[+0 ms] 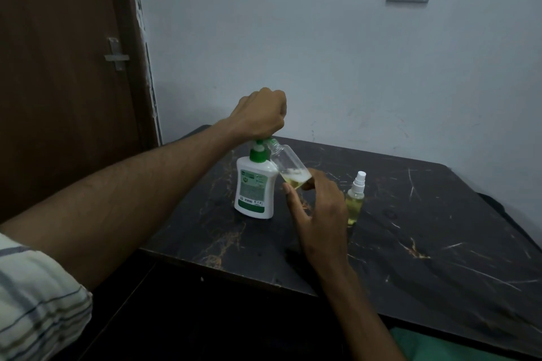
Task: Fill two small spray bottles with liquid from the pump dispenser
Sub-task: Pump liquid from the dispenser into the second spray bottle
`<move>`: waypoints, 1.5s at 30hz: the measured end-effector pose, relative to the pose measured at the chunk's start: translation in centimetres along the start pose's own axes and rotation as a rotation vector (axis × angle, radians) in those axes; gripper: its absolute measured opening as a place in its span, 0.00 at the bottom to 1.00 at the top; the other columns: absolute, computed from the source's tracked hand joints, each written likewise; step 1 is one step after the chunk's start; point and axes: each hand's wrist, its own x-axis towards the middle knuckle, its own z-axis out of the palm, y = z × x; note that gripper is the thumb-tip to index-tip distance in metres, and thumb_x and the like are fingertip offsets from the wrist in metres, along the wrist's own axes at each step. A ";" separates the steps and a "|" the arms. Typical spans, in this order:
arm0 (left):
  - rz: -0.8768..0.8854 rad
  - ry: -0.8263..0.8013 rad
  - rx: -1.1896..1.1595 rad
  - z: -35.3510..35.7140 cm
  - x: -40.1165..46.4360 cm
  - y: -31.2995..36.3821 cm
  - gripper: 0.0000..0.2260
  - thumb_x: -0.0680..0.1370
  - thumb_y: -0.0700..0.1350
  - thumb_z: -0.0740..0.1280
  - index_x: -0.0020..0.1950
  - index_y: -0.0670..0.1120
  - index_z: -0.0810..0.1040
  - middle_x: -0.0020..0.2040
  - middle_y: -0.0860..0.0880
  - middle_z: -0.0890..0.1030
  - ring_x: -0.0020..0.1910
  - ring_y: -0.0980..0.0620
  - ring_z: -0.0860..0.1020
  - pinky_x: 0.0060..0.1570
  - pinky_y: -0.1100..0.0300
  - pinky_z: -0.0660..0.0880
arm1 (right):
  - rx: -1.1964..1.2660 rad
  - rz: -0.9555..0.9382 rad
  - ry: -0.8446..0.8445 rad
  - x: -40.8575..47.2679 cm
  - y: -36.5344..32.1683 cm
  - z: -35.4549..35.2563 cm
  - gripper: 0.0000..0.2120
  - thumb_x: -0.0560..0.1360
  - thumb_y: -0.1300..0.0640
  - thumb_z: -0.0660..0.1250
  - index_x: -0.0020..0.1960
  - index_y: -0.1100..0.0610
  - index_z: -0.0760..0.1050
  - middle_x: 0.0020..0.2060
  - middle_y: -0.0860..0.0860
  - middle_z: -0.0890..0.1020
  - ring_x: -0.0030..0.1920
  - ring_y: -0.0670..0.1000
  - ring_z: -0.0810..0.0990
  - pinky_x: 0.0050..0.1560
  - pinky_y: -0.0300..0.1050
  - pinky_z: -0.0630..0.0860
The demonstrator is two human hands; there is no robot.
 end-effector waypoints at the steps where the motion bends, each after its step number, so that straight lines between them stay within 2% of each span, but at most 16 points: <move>1: -0.004 -0.007 -0.008 0.2 0.0 -0.1 0.16 0.73 0.33 0.60 0.31 0.51 0.64 0.31 0.52 0.70 0.29 0.53 0.66 0.35 0.55 0.67 | 0.001 -0.001 0.000 0.0 0.0 0.0 0.14 0.82 0.43 0.65 0.60 0.52 0.77 0.49 0.44 0.78 0.49 0.45 0.75 0.52 0.50 0.76; 4: -0.013 -0.040 -0.016 0.7 -0.1 -0.4 0.14 0.74 0.35 0.61 0.33 0.51 0.68 0.42 0.47 0.81 0.34 0.50 0.76 0.36 0.53 0.73 | -0.005 0.003 -0.004 0.0 0.1 0.1 0.14 0.82 0.43 0.66 0.60 0.52 0.77 0.49 0.44 0.79 0.49 0.45 0.75 0.52 0.51 0.76; 6: -0.016 -0.049 -0.010 0.6 -0.2 -0.3 0.12 0.75 0.35 0.62 0.35 0.50 0.71 0.46 0.46 0.83 0.38 0.48 0.79 0.38 0.52 0.75 | 0.000 0.006 -0.008 -0.1 0.1 0.1 0.16 0.82 0.42 0.65 0.61 0.53 0.77 0.50 0.45 0.79 0.49 0.45 0.75 0.52 0.51 0.76; 8: -0.015 -0.040 -0.003 0.2 -0.1 -0.1 0.08 0.75 0.35 0.62 0.40 0.46 0.76 0.48 0.45 0.84 0.40 0.46 0.80 0.41 0.50 0.78 | 0.006 0.015 -0.016 -0.1 0.1 0.1 0.17 0.82 0.42 0.65 0.62 0.53 0.77 0.51 0.46 0.80 0.50 0.45 0.76 0.53 0.51 0.77; 11: -0.033 -0.032 -0.023 0.2 -0.1 -0.1 0.08 0.75 0.36 0.62 0.47 0.44 0.79 0.49 0.45 0.84 0.43 0.44 0.81 0.47 0.45 0.81 | 0.004 0.023 -0.022 -0.1 0.2 0.2 0.15 0.82 0.43 0.66 0.62 0.51 0.76 0.51 0.45 0.79 0.50 0.45 0.76 0.54 0.51 0.77; 19: -0.042 -0.029 -0.025 0.0 -0.3 0.1 0.07 0.77 0.36 0.62 0.49 0.44 0.79 0.49 0.46 0.83 0.44 0.45 0.80 0.47 0.47 0.80 | 0.008 0.021 -0.016 -0.1 0.2 0.1 0.14 0.82 0.43 0.66 0.61 0.51 0.76 0.50 0.44 0.79 0.50 0.44 0.76 0.53 0.51 0.76; 23: -0.060 -0.044 -0.043 0.3 -0.5 0.0 0.07 0.77 0.37 0.62 0.50 0.43 0.79 0.50 0.45 0.83 0.45 0.45 0.81 0.49 0.45 0.81 | 0.012 0.019 -0.020 0.0 0.2 0.2 0.14 0.82 0.43 0.66 0.60 0.51 0.76 0.49 0.44 0.78 0.49 0.44 0.75 0.53 0.52 0.76; 31: -0.075 -0.038 -0.047 0.0 -0.4 0.3 0.09 0.78 0.36 0.62 0.52 0.39 0.82 0.49 0.44 0.84 0.46 0.42 0.82 0.45 0.49 0.79 | 0.006 0.014 -0.012 0.0 0.1 0.1 0.14 0.82 0.43 0.66 0.61 0.52 0.76 0.49 0.44 0.78 0.49 0.44 0.75 0.52 0.51 0.76; 37: -0.062 -0.047 -0.042 0.3 -0.5 0.0 0.07 0.78 0.37 0.62 0.52 0.43 0.80 0.50 0.46 0.83 0.46 0.45 0.80 0.43 0.52 0.75 | 0.015 0.016 -0.017 -0.1 0.0 0.0 0.15 0.82 0.43 0.67 0.61 0.52 0.77 0.50 0.44 0.79 0.49 0.45 0.75 0.53 0.51 0.76; 45: -0.072 -0.051 -0.066 0.6 -0.4 -0.3 0.06 0.77 0.37 0.62 0.46 0.45 0.77 0.44 0.48 0.80 0.41 0.47 0.79 0.41 0.52 0.76 | 0.027 0.053 -0.037 -0.1 -0.1 0.0 0.19 0.81 0.41 0.65 0.63 0.53 0.77 0.53 0.46 0.80 0.51 0.45 0.76 0.55 0.49 0.77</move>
